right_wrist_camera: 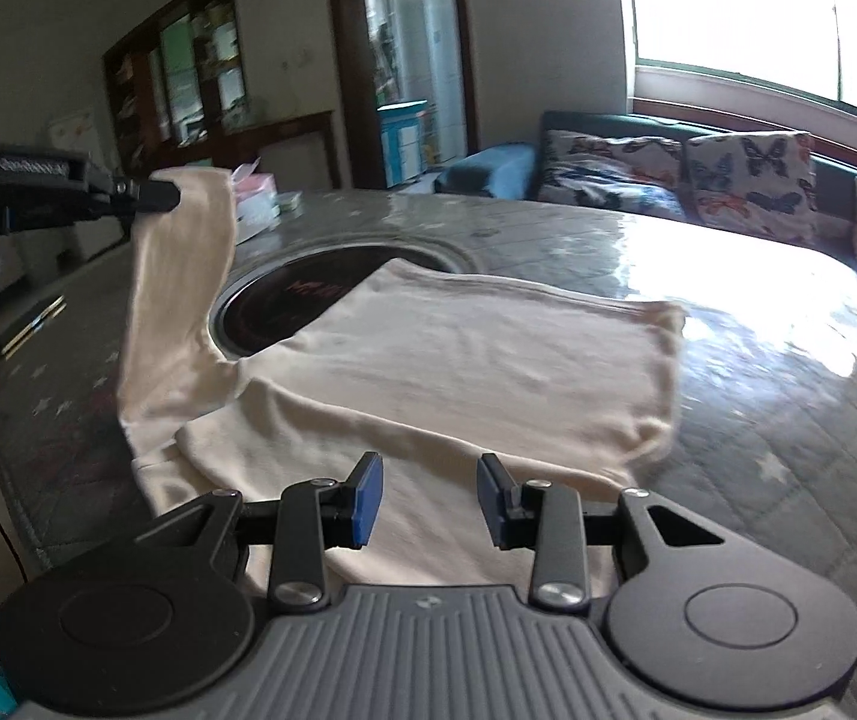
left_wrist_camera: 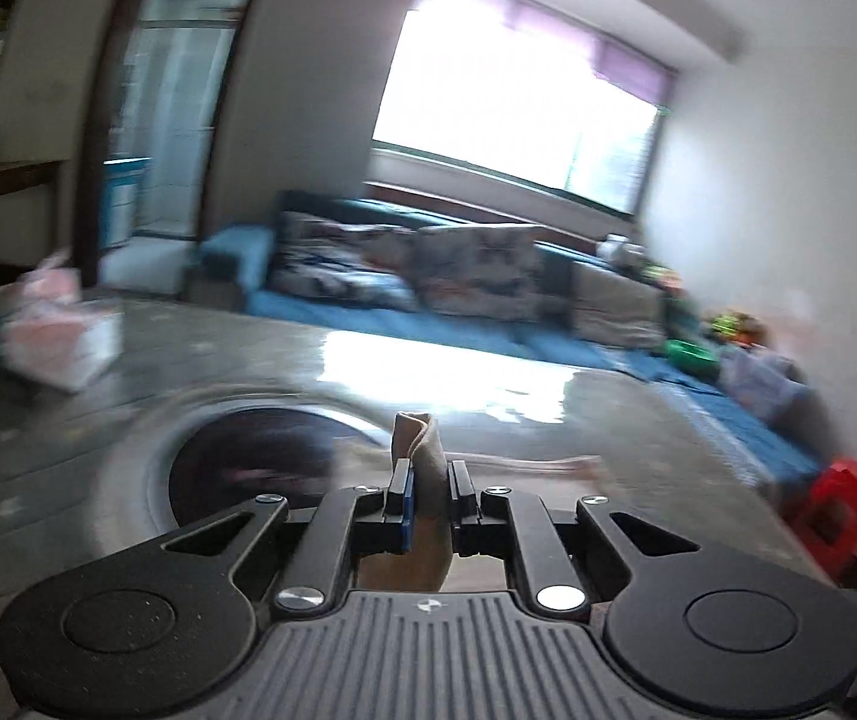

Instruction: Fold clothes

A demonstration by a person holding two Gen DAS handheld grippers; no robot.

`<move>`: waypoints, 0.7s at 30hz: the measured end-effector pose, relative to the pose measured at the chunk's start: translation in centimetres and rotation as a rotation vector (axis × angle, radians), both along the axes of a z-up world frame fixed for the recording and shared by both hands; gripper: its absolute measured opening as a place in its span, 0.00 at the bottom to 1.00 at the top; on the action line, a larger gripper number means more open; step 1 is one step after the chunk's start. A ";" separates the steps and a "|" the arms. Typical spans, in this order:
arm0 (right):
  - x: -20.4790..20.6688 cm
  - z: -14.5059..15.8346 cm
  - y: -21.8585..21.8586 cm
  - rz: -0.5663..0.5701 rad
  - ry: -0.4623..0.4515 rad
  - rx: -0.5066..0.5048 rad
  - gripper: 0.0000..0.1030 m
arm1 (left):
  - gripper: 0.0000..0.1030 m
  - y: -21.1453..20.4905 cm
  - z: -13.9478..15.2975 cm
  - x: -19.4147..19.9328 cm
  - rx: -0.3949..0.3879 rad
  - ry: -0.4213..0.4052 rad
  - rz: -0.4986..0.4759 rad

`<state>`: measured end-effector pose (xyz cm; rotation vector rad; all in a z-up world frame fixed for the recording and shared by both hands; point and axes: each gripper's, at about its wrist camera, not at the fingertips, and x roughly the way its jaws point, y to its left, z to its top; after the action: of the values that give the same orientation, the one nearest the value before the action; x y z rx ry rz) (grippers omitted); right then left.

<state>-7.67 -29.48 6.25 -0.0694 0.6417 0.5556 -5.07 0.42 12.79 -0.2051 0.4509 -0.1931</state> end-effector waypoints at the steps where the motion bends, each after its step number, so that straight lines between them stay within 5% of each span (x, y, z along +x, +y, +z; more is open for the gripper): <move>1: 0.0 0.0 -0.3 -0.012 -0.001 0.004 0.33 | 0.12 -1.0 0.3 0.1 -0.005 -0.004 -0.031; 13: -1.4 -0.8 -5.6 -0.164 0.015 0.050 0.33 | 0.08 -11.7 -1.4 2.2 -0.015 0.051 -0.310; 21: -2.0 -1.1 -7.3 -0.217 0.032 0.068 0.33 | 0.11 -12.2 -4.2 1.6 0.040 0.130 -0.379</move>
<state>-9.66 -36.77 5.17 0.0730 0.6520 0.3688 -3.50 -11.75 8.55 -0.0909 0.6206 -0.5434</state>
